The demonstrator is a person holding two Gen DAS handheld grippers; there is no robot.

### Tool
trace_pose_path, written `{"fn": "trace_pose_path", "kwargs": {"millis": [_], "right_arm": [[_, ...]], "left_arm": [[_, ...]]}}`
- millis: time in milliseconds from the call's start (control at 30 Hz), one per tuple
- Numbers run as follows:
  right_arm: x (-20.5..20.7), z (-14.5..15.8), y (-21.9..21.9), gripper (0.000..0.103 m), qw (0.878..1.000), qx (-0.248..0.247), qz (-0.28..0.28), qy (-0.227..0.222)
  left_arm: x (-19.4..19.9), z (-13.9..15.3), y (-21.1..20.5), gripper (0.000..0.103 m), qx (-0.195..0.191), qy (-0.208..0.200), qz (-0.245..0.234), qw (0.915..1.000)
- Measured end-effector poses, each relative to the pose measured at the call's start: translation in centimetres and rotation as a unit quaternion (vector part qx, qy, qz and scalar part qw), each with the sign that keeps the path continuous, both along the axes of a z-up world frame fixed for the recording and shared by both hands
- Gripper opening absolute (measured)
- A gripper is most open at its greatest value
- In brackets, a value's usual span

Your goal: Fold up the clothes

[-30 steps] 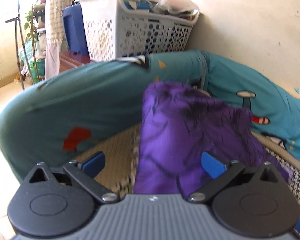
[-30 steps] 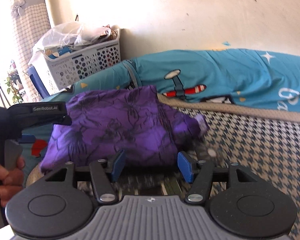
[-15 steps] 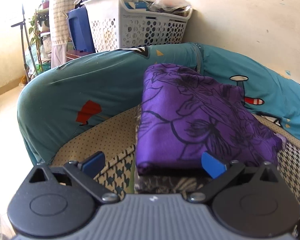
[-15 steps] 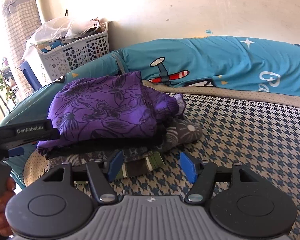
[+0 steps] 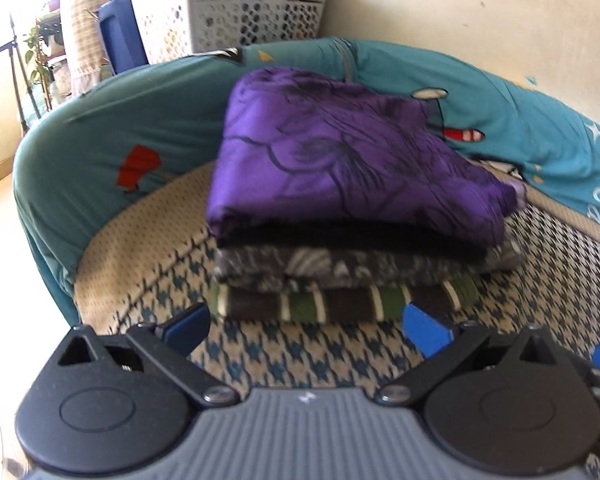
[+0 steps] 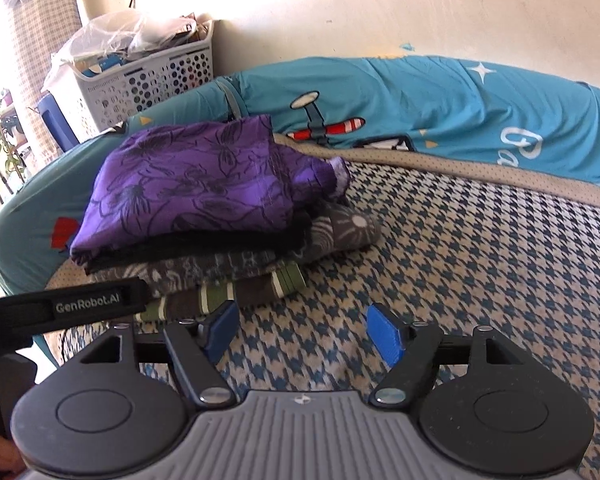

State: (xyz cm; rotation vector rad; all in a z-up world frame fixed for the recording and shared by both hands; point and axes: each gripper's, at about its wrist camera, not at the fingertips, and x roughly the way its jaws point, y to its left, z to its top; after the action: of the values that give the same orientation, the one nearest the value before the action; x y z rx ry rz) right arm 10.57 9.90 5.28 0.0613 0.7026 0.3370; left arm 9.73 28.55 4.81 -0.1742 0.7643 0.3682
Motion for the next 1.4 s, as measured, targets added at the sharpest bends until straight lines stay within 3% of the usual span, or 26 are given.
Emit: {"fn": "trace_pose_path", "kwargs": {"millis": [400, 933, 1400], "right_arm": [[0.2, -1.1, -2.0, 0.077, 0.999, -0.014, -0.019, 0.036], [0.3, -1.8, -1.3, 0.084, 0.996, -0.067, 0.000, 0.061], [0.3, -2.2, -1.7, 0.085, 0.994, -0.075, 0.008, 0.080]], "left_arm": [[-0.4, -1.6, -1.8, 0.103, 0.002, 0.028, -0.013, 0.9995], [-0.4, -2.7, -2.0, 0.103, -0.024, 0.050, -0.005, 0.9984], [-0.9, -2.7, -2.4, 0.103, -0.019, 0.044, -0.004, 0.9988]]}}
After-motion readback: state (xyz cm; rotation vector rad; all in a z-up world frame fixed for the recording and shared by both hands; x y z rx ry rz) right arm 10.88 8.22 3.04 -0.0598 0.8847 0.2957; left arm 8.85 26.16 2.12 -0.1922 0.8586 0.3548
